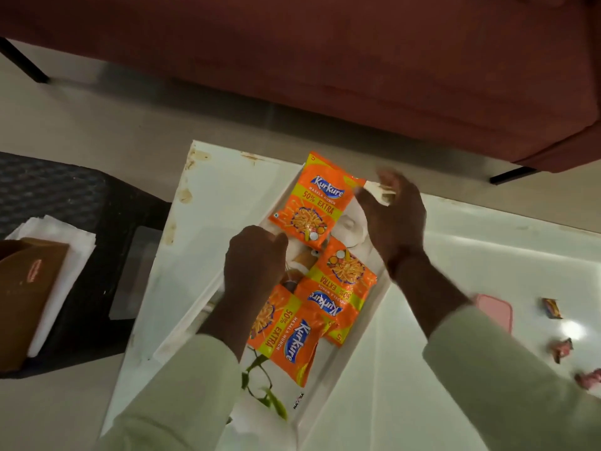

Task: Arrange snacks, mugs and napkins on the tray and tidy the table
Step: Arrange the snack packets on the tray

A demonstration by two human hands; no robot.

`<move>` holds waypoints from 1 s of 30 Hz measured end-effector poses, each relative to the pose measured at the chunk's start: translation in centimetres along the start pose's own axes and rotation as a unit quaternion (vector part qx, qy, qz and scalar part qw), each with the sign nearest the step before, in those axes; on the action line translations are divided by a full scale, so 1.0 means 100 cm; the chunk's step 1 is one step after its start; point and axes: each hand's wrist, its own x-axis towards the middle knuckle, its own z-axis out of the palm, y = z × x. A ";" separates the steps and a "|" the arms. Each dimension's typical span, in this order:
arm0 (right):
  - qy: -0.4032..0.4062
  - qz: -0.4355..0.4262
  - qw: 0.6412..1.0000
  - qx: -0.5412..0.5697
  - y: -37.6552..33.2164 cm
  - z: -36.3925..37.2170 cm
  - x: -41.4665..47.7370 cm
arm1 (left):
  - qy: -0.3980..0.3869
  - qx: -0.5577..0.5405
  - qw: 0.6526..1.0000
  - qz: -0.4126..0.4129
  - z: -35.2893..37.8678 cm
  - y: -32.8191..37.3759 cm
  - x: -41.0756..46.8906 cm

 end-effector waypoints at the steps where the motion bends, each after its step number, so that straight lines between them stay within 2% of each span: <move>1: 0.018 0.031 0.999 0.011 0.010 -0.008 -0.023 | 0.009 0.058 0.997 0.054 -0.001 -0.001 -0.008; 3: 0.007 0.119 0.992 0.035 0.032 -0.019 -0.078 | 0.019 0.082 0.991 0.106 -0.001 0.004 -0.024; 5: -0.036 0.210 0.975 0.058 0.048 -0.020 -0.129 | 0.024 0.070 0.984 0.162 0.004 0.013 -0.030; 8: -0.083 0.336 0.932 0.106 0.056 -0.009 -0.176 | -0.026 0.051 0.948 0.312 0.013 0.032 -0.023; 10: -0.088 0.439 0.876 0.180 0.051 0.004 -0.189 | -0.077 0.074 0.914 0.391 0.021 0.048 -0.015; 12: -0.070 0.541 0.791 0.276 0.043 0.017 -0.197 | -0.093 0.133 0.885 0.436 0.028 0.064 -0.007; 14: -0.060 0.583 0.731 0.349 0.041 0.027 -0.201 | -0.110 0.199 0.863 0.451 0.035 0.079 0.000; 18: -0.053 0.580 0.683 0.440 0.051 0.043 -0.195 | -0.156 0.350 0.806 0.451 0.037 0.093 0.010; 22: -0.034 0.561 0.692 0.453 0.064 0.054 -0.188 | -0.255 0.367 0.796 0.408 0.033 0.097 0.008; 24: -0.008 0.547 0.710 0.443 0.061 0.053 -0.184 | -0.267 0.312 0.828 0.382 0.026 0.097 0.006; 26: 0.055 0.528 0.738 0.416 0.053 0.040 -0.177 | -0.249 0.206 0.881 0.344 0.014 0.092 0.006; 28: 0.131 0.445 0.820 0.334 0.046 0.013 -0.161 | -0.210 0.057 0.933 0.285 0.003 0.081 0.005; 30: 0.172 0.293 0.912 0.229 0.040 -0.019 -0.141 | -0.184 -0.132 0.958 0.176 -0.001 0.066 -0.006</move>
